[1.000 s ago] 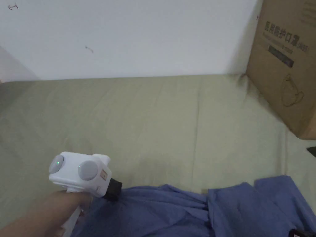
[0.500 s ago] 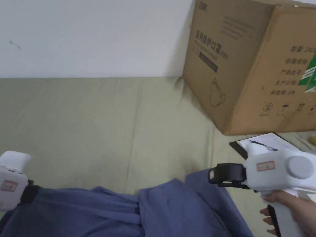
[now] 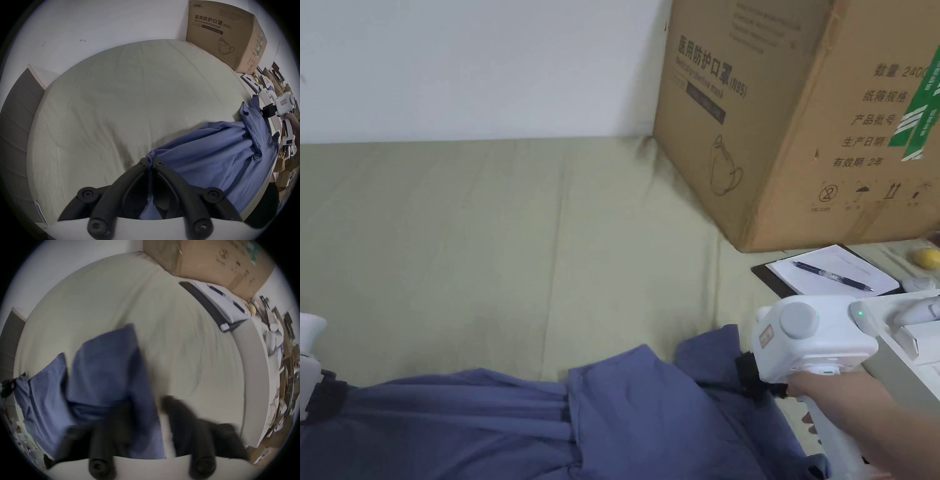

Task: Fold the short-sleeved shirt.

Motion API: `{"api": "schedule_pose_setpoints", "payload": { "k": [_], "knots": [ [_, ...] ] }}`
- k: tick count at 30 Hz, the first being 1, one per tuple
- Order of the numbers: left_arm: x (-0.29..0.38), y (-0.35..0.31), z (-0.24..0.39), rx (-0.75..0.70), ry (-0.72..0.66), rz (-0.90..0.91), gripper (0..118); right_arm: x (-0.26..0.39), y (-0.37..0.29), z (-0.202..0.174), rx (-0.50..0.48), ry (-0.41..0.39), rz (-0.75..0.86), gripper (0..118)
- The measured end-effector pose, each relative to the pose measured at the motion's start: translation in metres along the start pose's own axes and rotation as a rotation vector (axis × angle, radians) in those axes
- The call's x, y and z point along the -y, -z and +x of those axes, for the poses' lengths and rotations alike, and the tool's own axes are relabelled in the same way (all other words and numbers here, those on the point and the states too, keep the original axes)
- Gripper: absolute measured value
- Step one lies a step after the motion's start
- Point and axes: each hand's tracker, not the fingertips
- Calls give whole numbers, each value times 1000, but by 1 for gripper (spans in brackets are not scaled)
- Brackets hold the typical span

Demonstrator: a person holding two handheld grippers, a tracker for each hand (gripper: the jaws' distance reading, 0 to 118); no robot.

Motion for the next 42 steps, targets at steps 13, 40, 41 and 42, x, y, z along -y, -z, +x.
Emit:
{"api": "schedule_pose_setpoints", "payload": {
  "k": [13,40,41,42],
  "knots": [
    [6,-136,-7,-24,-85,257,1,39,-187,37,-258,134,403,0],
    [-39,-378,-40,-101,-220,747,1,-44,-475,1,-257,74,913,0],
    [-44,-377,-44,-101,-243,766,1,-53,-477,-2,-255,79,921,0],
    [-48,-375,-47,-98,-253,778,1,-60,-478,-5,-255,82,925,0]
  ]
}}
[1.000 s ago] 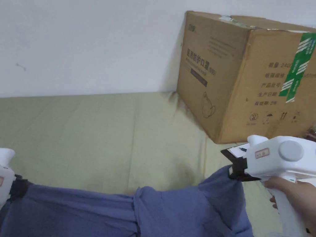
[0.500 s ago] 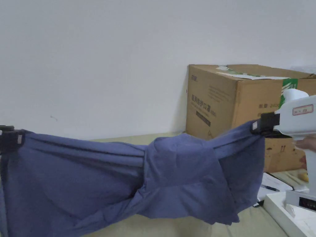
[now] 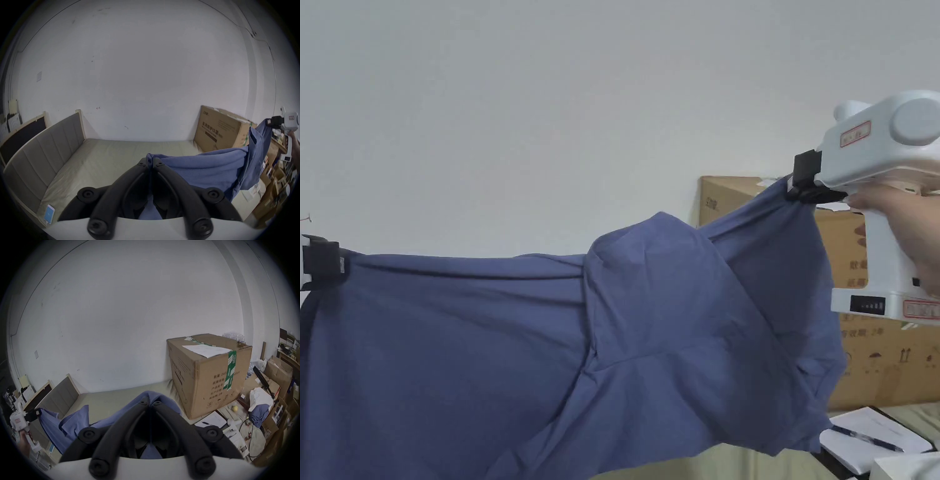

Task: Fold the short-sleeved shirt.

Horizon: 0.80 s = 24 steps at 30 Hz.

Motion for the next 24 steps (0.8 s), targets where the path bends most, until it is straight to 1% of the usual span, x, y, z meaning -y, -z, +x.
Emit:
{"api": "schedule_pose_setpoints", "payload": {
  "k": [4,8,11,13,16,18,20,22,24],
  "knots": [
    [-13,26,-2,-33,-2,47,1,-15,35,-13,17,-22,6,0],
    [-30,67,-4,-52,6,48,1,-25,73,-25,38,-35,18,0],
    [-30,101,-7,-85,7,39,1,-25,103,-26,41,-3,23,0],
    [-20,125,-10,-95,7,11,1,-15,124,-24,41,3,19,0],
    [22,160,-12,-104,24,-83,1,27,157,-15,49,9,-44,0],
    [65,179,-11,-86,32,-165,1,71,176,-7,59,26,-118,0],
    [122,191,-11,-69,30,-243,1,133,189,4,57,36,-175,0],
    [177,193,-14,-35,-2,-327,1,195,191,15,41,10,-255,0],
    [228,188,-18,-35,-22,-409,1,254,187,29,54,-8,-356,0]
  ]
}}
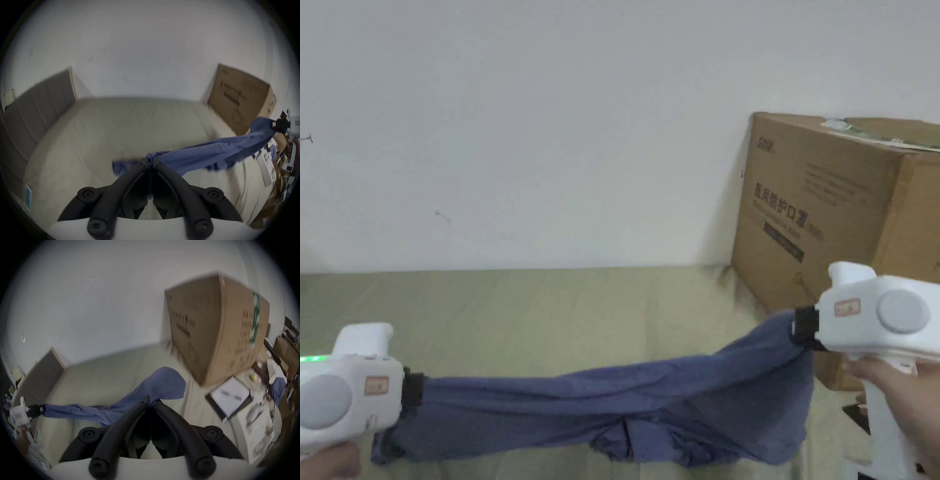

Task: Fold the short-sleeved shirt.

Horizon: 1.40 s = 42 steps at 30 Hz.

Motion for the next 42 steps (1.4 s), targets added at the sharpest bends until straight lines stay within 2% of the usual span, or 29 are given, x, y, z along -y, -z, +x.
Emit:
{"api": "schedule_pose_setpoints", "payload": {
  "k": [2,5,7,8,14,17,20,23,27,28,29,30,31,32,33,35,39,41,42],
  "knots": [
    [51,6,-8,19,-9,-86,1,57,8,17,-9,-23,-109,0],
    [110,-10,-21,51,7,-147,1,128,-13,39,-31,-45,-201,0],
    [135,-31,-34,60,0,-142,1,162,-42,53,-49,-21,-202,0],
    [146,-46,-40,94,-19,-141,1,177,-60,61,-82,20,-208,0],
    [187,-138,-51,138,-22,-67,1,224,-156,82,-123,77,-145,0],
    [203,-155,-53,143,-42,-125,1,238,-173,87,-117,109,-168,0],
    [221,-155,-49,109,-18,-209,1,250,-170,89,-121,105,-219,0],
    [235,-131,-48,79,-10,-339,1,261,-136,88,-40,76,-379,0],
    [242,-109,-47,55,-29,-373,4,275,-101,84,14,57,-468,0],
    [242,-109,-47,47,-32,-374,10,276,-97,83,22,57,-481,2],
    [242,-110,-47,21,-32,-369,24,278,-95,82,32,58,-490,12],
    [242,-111,-48,2,-35,-366,45,279,-96,82,39,64,-484,28],
    [244,-115,-53,3,-45,-371,71,278,-98,83,45,69,-476,53],
    [243,-119,-58,17,-64,-374,105,277,-102,83,52,78,-464,98],
    [243,-123,-60,31,-91,-366,118,276,-105,84,62,88,-447,118],
    [237,-145,-67,85,-163,-284,116,267,-127,87,67,110,-326,107],
    [227,-181,-85,99,-259,-162,117,250,-163,81,53,134,-237,110],
    [220,-206,-83,114,-291,-79,116,240,-185,67,-4,141,-161,110],
    [218,-214,-81,129,-301,-63,114,236,-193,53,-42,138,-127,106]
  ]
}}
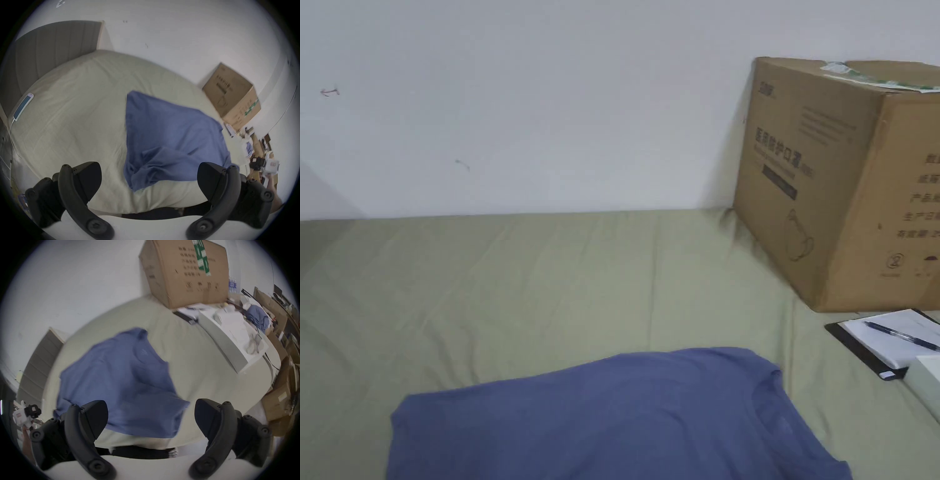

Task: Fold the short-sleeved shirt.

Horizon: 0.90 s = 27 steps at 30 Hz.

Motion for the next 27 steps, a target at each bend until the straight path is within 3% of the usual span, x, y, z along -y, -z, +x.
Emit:
{"api": "schedule_pose_setpoints", "payload": {
  "k": [1,2,3,4,6,8,10,16,17,18,19,20,21,22,24,27],
  "knots": [
    [2,-11,5,39,-16,32,104,-1,-8,-11,-56,-4,56,94],
    [4,-21,8,96,-19,95,67,-2,-14,-23,-122,-21,117,58],
    [5,-28,11,114,-15,137,23,-4,-18,-35,-155,-42,155,22],
    [3,-32,17,101,-1,170,0,-7,-21,-56,-166,-80,182,0],
    [-1,-30,29,-10,51,198,0,-14,-24,-85,-149,-135,228,0],
    [-21,-25,34,19,118,200,0,-23,-23,-111,-262,-152,227,0],
    [-47,-9,37,-44,135,178,0,-29,-25,-130,-312,-154,235,0],
    [-149,138,6,-132,57,-163,0,-34,-1,-155,-354,-230,170,0],
    [-161,165,-4,-152,49,-181,6,-34,6,-157,-351,-239,149,0],
    [-170,184,-9,-159,37,-186,21,-33,13,-157,-347,-244,135,0],
    [-178,204,-16,-153,28,-194,50,-33,20,-158,-342,-252,113,0],
    [-184,220,-20,-154,19,-203,92,-32,28,-158,-333,-257,92,0],
    [-187,232,-23,-153,6,-199,112,-33,34,-158,-323,-256,72,0],
    [-190,246,-27,-159,3,-199,118,-33,41,-158,-314,-254,52,0],
    [-196,268,-30,-194,8,-182,117,-34,55,-155,-312,-243,25,0],
    [-199,297,-33,-253,44,-314,113,-36,75,-153,-304,-211,-16,0]
  ]
}}
